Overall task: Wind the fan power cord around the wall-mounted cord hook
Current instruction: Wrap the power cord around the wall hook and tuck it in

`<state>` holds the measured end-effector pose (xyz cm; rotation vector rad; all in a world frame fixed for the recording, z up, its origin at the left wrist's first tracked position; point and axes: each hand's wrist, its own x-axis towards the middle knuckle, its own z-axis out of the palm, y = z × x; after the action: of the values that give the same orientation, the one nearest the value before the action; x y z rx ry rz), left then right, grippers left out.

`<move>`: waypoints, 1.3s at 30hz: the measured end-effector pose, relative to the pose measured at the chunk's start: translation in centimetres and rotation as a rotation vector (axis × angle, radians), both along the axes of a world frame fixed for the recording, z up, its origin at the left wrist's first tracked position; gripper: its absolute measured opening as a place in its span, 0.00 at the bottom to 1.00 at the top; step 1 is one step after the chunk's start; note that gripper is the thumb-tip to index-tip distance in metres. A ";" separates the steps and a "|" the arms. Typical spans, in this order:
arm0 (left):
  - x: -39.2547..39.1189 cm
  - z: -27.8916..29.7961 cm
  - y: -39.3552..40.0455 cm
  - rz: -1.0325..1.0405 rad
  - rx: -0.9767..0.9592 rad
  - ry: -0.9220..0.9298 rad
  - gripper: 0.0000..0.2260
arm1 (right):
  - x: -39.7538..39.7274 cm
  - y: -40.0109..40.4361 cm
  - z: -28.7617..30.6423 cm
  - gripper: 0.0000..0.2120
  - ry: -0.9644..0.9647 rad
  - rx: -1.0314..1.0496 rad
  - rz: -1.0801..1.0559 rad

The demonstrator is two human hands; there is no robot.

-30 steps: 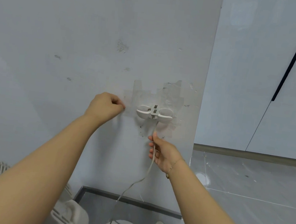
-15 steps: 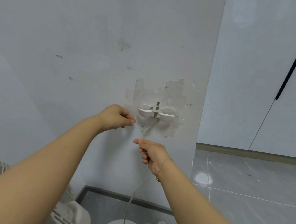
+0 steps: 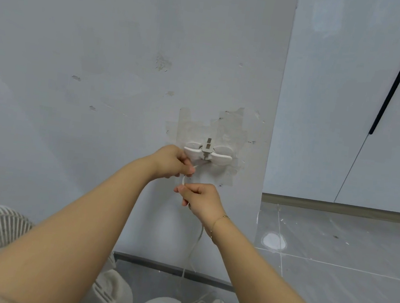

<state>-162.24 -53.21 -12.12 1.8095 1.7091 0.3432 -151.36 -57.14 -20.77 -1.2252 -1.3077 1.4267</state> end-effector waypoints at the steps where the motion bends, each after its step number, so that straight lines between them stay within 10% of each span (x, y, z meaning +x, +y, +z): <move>1: 0.0 -0.1 0.0 -0.003 -0.016 -0.005 0.08 | 0.3 0.1 0.0 0.10 -0.014 -0.009 0.017; 12: -0.5 0.3 0.5 0.126 -0.120 -0.217 0.05 | 5.3 0.1 3.2 0.14 -0.178 -0.124 0.115; 23: -0.6 1.0 1.1 0.554 -0.426 -0.874 0.07 | 4.3 -0.3 4.7 0.12 -0.082 0.312 -0.111; 39: 0.1 1.6 1.1 0.579 -0.289 -0.849 0.05 | 3.0 -0.3 4.4 0.09 -0.176 0.508 -0.230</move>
<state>-162.14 -52.15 -10.54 0.7359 1.4886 0.8978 -148.38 -57.47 -16.37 -1.1216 -1.4774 0.7715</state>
